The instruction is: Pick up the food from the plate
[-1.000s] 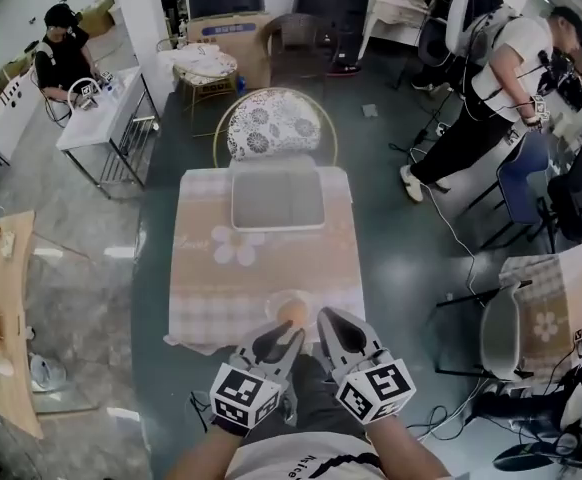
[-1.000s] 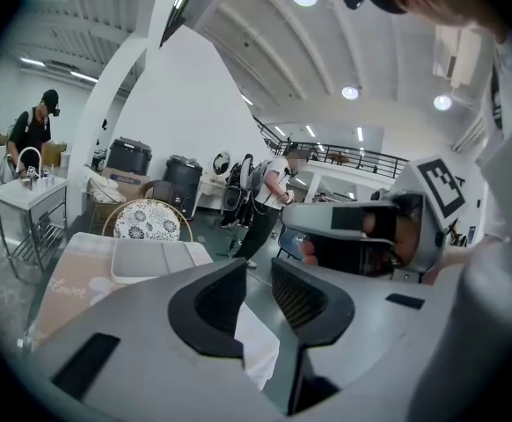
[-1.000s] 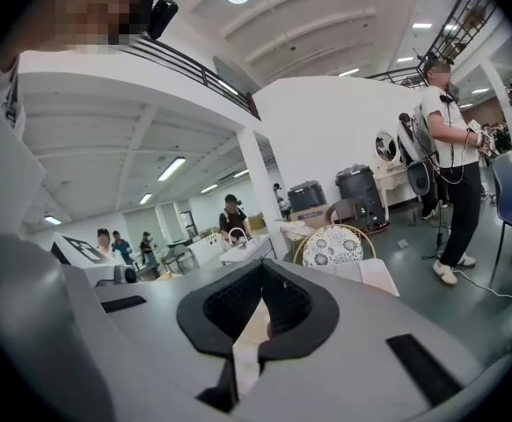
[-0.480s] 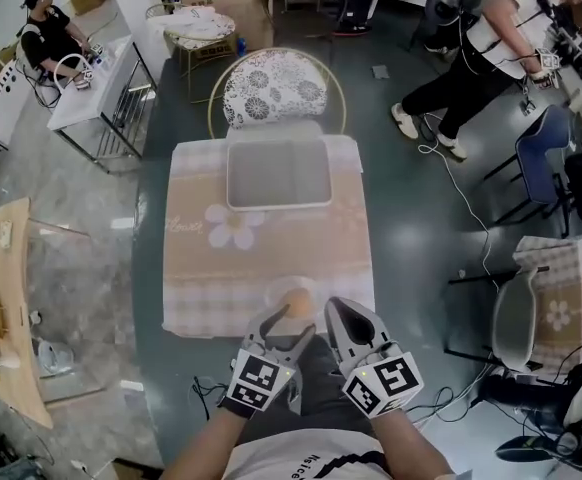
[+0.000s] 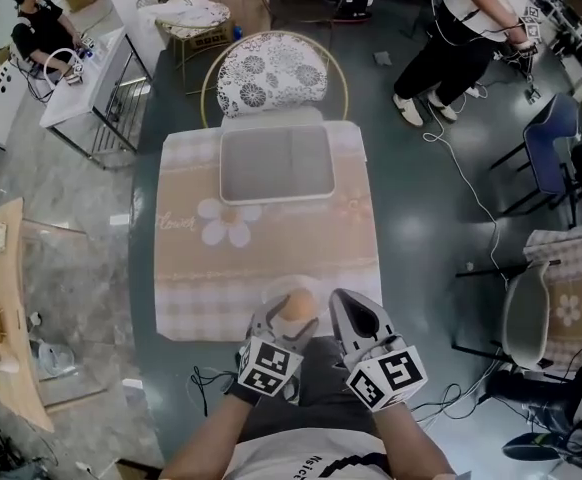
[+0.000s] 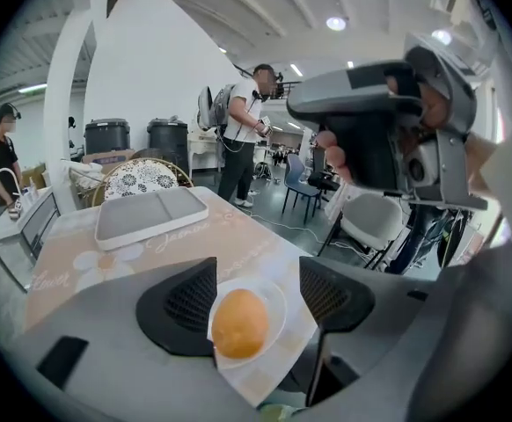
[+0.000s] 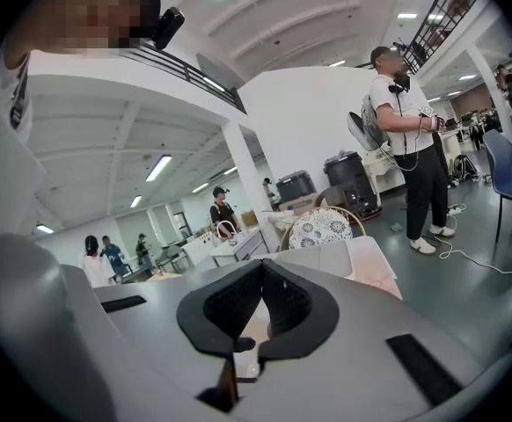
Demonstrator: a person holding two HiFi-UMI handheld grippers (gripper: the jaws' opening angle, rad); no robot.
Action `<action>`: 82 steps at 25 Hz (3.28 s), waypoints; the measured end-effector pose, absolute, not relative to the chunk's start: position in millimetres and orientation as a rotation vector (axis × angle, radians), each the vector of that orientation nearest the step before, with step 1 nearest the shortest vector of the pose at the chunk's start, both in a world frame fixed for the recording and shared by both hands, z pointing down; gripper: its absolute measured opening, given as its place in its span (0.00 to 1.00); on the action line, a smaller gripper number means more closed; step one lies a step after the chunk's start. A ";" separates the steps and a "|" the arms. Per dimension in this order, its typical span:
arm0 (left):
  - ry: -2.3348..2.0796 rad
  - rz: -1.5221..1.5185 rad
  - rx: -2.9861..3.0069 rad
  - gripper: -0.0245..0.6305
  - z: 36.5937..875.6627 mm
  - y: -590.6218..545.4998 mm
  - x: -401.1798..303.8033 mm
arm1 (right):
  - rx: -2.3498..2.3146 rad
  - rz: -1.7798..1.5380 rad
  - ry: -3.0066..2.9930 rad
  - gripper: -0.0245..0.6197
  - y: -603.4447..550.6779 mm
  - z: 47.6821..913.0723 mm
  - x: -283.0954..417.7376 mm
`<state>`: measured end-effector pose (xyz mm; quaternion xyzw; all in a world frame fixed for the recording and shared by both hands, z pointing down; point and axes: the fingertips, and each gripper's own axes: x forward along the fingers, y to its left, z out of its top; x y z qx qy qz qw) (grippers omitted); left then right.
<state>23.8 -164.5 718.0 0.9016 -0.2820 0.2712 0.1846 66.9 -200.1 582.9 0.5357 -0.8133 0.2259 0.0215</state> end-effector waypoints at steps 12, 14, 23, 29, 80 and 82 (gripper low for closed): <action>-0.759 0.941 2.530 0.51 780.2 -168.8 33.7 | 1.659 0.721 -2.506 0.06 -206.1 628.0 68.1; -0.750 0.988 2.523 0.52 791.9 -169.9 34.7 | 1.659 0.728 -2.502 0.06 -206.6 634.2 69.4; -0.764 1.074 2.482 0.52 821.6 -170.5 30.7 | 1.644 0.733 -2.492 0.06 -207.2 645.3 69.1; -0.805 1.006 2.509 0.52 803.0 -173.4 29.6 | 1.638 0.743 -2.486 0.06 -205.1 642.2 68.9; -1.112 0.281 2.720 0.52 401.8 -146.8 -42.3 | 1.567 0.390 -2.659 0.06 -173.7 414.1 4.2; -1.117 0.275 2.727 0.52 398.3 -145.0 -42.3 | 1.571 0.377 -2.657 0.06 -172.8 411.2 4.6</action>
